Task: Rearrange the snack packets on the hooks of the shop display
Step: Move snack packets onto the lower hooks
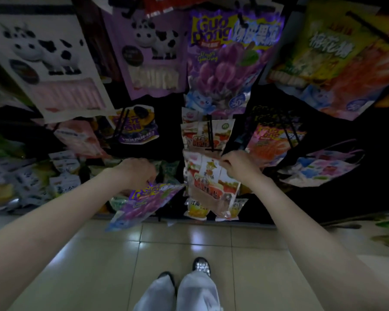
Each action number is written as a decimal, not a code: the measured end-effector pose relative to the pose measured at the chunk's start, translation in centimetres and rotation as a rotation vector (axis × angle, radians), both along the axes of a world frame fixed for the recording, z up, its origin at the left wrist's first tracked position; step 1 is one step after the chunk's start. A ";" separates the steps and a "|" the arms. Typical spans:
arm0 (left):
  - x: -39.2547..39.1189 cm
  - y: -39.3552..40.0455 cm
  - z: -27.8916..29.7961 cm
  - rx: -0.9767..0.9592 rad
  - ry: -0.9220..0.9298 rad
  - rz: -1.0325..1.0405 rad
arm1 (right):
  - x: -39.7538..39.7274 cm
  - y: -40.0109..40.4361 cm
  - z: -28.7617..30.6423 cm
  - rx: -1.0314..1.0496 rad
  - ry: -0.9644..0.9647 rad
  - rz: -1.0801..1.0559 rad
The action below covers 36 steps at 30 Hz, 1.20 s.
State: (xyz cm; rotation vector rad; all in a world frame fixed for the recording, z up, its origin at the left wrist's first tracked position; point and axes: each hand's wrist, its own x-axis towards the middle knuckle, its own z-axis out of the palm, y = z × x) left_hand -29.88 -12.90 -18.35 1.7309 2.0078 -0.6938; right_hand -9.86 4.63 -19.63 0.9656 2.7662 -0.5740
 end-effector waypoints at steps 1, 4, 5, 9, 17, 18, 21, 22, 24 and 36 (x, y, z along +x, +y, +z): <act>-0.2 -0.3 0.3 -0.002 -0.007 0.001 | -0.3 0.0 0.0 -0.006 0.057 -0.032; -0.6 -0.9 0.7 0.019 -0.019 -0.035 | -1.0 0.0 -0.2 -0.043 0.214 -0.098; -0.8 -1.0 0.7 0.025 -0.033 -0.029 | -1.1 -0.1 -0.5 -0.062 0.233 -0.113; -1.7 -0.5 -0.1 0.062 -0.124 -0.012 | -0.9 -0.2 -1.3 -0.109 0.285 -0.190; 0.1 1.4 -0.2 0.125 -0.111 -0.098 | -0.2 1.1 -3.0 -0.194 0.321 -0.241; 0.2 1.4 -0.3 0.143 -0.095 -0.107 | -0.3 1.2 -2.9 -0.195 0.310 -0.212; 0.4 1.6 -0.3 0.192 -0.083 -0.126 | -0.8 1.6 -2.5 -0.211 0.307 -0.177; 0.5 1.8 -0.3 0.191 -0.080 -0.130 | -0.8 1.9 -2.3 -0.211 0.315 -0.185; 0.6 2.0 -0.1 0.176 -0.069 -0.131 | -1.0 2.6 -1.9 -0.211 0.326 -0.211; 0.3 1.7 -0.4 0.218 -0.076 -0.099 | -2.3 4.0 -2.3 -0.251 0.225 -0.230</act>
